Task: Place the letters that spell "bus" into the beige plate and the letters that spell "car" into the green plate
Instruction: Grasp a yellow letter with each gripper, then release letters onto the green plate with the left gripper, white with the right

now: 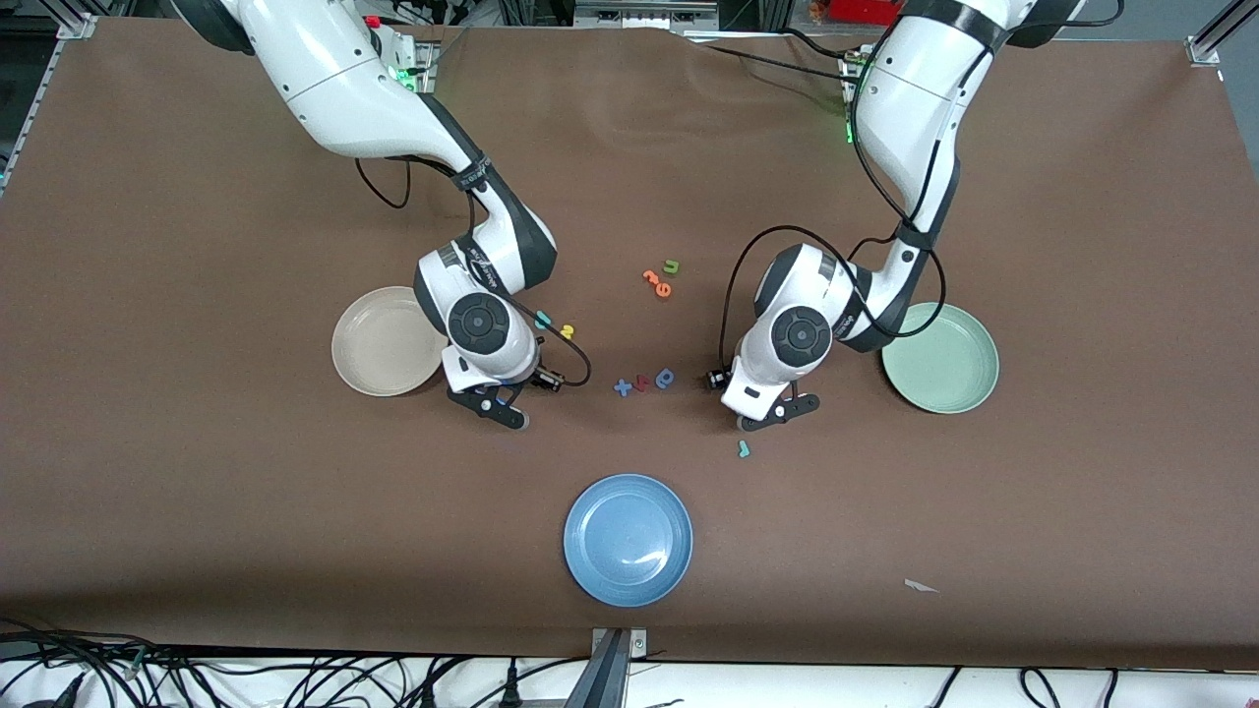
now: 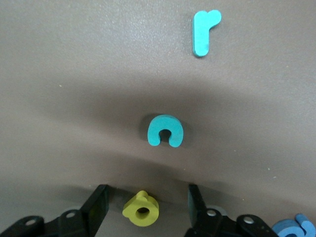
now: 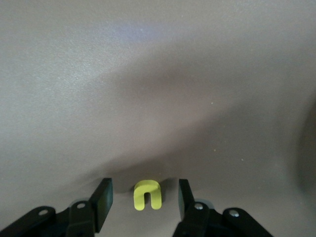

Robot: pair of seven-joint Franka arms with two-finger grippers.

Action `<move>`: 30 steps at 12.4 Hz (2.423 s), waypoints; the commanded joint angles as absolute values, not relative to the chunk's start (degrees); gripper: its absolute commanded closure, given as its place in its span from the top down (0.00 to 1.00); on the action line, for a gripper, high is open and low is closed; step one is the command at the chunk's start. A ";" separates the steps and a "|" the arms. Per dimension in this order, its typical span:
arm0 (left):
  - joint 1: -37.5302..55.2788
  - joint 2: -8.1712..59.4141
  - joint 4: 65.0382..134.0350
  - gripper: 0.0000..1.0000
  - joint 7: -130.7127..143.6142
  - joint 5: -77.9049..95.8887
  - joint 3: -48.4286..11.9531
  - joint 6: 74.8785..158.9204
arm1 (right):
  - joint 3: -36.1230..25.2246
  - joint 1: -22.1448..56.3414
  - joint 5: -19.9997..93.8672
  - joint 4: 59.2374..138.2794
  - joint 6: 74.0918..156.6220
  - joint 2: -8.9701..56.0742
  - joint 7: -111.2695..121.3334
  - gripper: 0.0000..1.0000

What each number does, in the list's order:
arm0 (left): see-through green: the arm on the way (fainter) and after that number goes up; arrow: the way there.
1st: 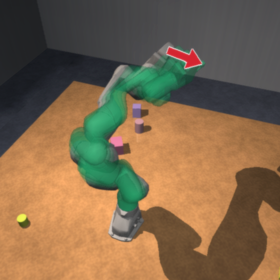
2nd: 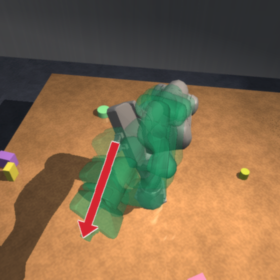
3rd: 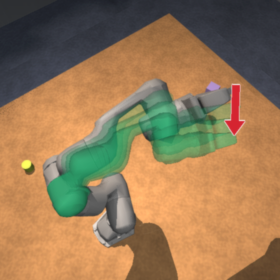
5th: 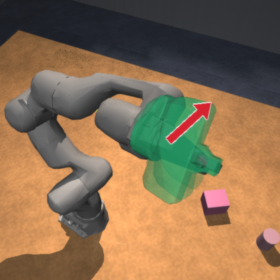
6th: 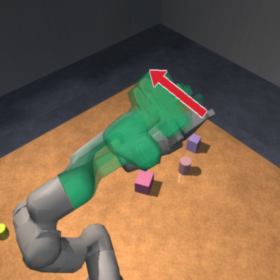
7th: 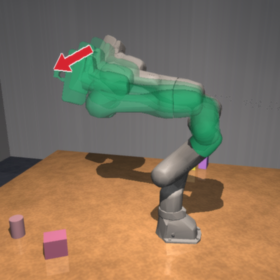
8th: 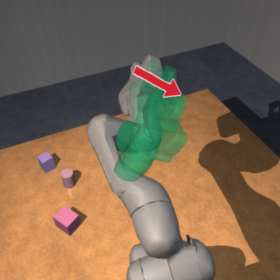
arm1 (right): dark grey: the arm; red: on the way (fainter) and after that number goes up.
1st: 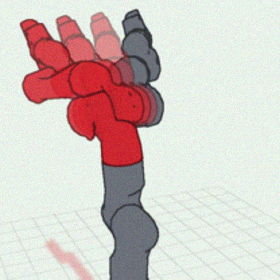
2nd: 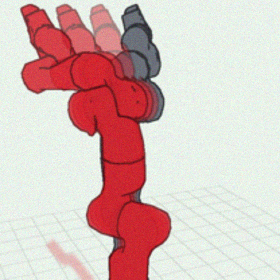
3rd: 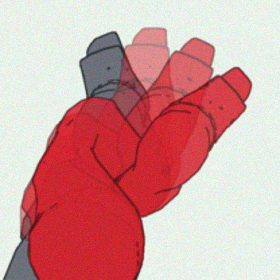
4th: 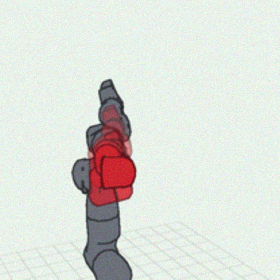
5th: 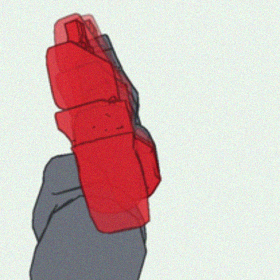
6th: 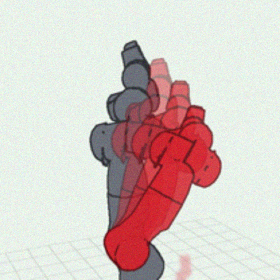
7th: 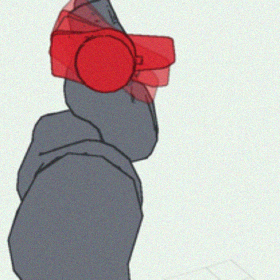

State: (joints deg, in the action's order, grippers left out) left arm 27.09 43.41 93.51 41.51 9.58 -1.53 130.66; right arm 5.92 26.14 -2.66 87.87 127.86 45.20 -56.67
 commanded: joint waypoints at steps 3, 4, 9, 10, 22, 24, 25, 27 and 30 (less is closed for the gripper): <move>27.33 43.15 94.83 0.67 41.31 11.69 -1.76 131.31 | 5.63 26.63 -3.16 87.71 127.62 46.14 -59.94 0.54; 27.33 43.24 94.83 0.62 41.31 11.69 -1.76 131.31 | 5.71 26.72 -3.16 87.71 127.53 46.14 -59.94 0.51; 27.33 43.24 94.83 0.42 41.40 11.69 -1.76 131.04 | 5.80 26.81 -3.08 88.68 127.27 46.05 -59.94 0.43; 27.33 43.24 94.83 0.40 41.40 11.69 -1.76 131.04 | 5.80 26.81 -3.08 88.94 127.27 46.05 -59.94 0.43; 24.44 39.13 94.04 0.16 39.12 11.60 -1.76 124.56 | 5.80 27.16 -3.60 88.68 126.22 45.09 -58.19 0.21; 21.38 35.88 93.96 0.16 35.62 11.60 -1.76 119.30 | 5.63 26.72 -3.26 88.68 122.02 42.55 -55.13 0.21; 19.53 34.29 93.96 0.16 32.90 11.60 -1.76 116.05 | 5.36 26.63 -3.25 88.86 119.03 41.06 -53.45 0.21; 15.05 31.48 94.04 0.14 26.84 11.51 -1.76 109.19 | 5.10 25.23 -3.16 89.21 114.28 38.60 -48.89 0.21; 8.11 30.06 94.30 0.14 16.64 10.55 -1.41 104.68 | 2.82 23.12 -3.08 92.18 108.90 35.17 -39.85 0.21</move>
